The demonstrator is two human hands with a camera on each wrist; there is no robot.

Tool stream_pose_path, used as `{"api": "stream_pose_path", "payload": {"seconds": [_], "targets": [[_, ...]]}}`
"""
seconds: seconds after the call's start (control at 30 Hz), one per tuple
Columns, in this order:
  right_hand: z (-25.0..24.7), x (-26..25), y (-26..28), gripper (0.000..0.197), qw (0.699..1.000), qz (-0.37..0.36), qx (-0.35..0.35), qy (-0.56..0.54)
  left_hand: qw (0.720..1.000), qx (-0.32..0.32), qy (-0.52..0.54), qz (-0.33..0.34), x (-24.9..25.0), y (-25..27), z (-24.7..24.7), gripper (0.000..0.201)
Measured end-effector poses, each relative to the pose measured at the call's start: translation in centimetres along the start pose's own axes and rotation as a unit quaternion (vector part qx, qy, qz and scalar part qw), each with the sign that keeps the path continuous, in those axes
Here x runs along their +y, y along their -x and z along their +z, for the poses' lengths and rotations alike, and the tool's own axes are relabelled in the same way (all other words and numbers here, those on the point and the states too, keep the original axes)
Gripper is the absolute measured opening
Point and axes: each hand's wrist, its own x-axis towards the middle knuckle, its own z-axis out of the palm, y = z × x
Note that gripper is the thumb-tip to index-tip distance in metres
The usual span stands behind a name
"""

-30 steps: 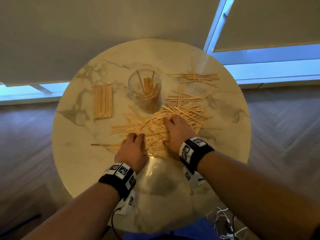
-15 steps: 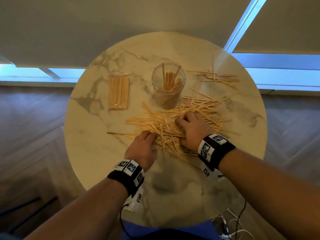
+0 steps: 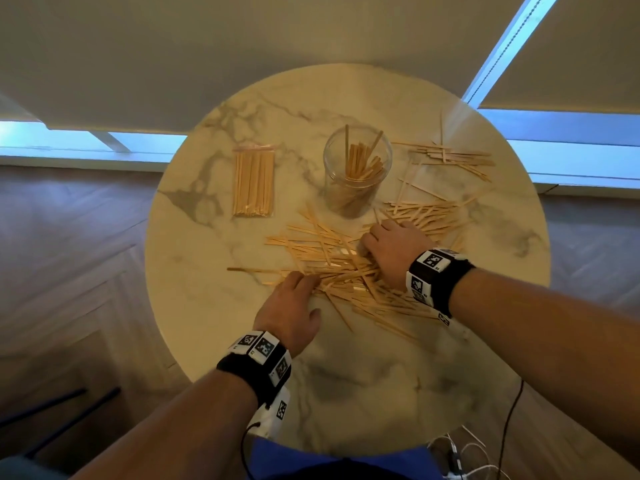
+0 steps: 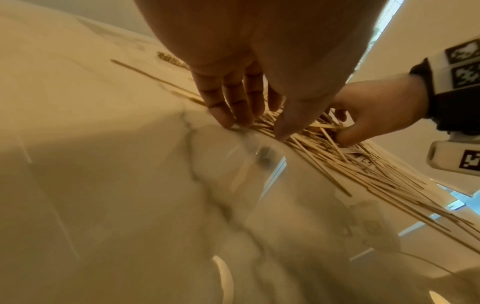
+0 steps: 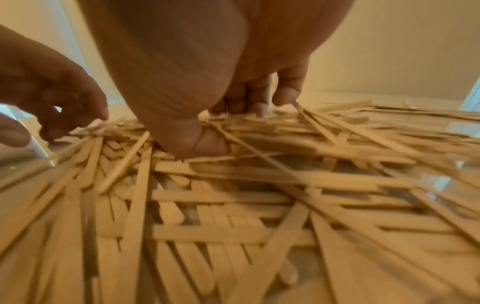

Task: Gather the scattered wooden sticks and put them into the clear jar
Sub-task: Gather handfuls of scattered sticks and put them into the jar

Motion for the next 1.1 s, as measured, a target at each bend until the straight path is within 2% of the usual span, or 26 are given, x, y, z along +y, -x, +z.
{"api": "stream_pose_path", "payload": {"seconds": [0.23, 0.37, 0.57, 0.8, 0.9, 1.0, 1.1], "targets": [[0.8, 0.1, 0.1, 0.043, 1.000, 0.001, 0.023, 0.003, 0.998, 0.008, 0.058, -0.036, -0.6, 1.2, 0.2, 0.067], [0.8, 0.1, 0.6, 0.053, 1.000, -0.010, 0.025, 0.010, 0.993, 0.035, 0.106, -0.047, -0.9, 1.6, 0.2, 0.063], [-0.3, 0.4, 2.0, 0.037, 0.996, -0.022, 0.091, -0.009, 0.983, 0.065, 0.161, -0.063, -1.2, 1.9, 0.3, 0.058], [-0.9, 0.7, 2.5, 0.040, 0.989, -0.040, 0.133, -0.048, 0.979, 0.087, 0.172, -0.069, -1.0, 1.7, 0.5, 0.056], [-2.0, 0.4, 2.5, 0.034, 0.981, -0.067, 0.154, -0.102, 0.976, 0.094, 0.181, -0.076, -0.9, 1.6, 0.6, 0.053], [-2.9, -0.1, 2.4, 0.015, 0.956, -0.078, 0.159, -0.233, 0.971, 0.105, 0.198, -0.085, -0.8, 1.5, 0.7, 0.052], [-3.7, -0.6, 2.4, 0.018, 0.925, -0.059, 0.161, -0.340, 0.966, 0.118, 0.215, -0.087, -0.6, 1.6, 0.6, 0.052]]}}
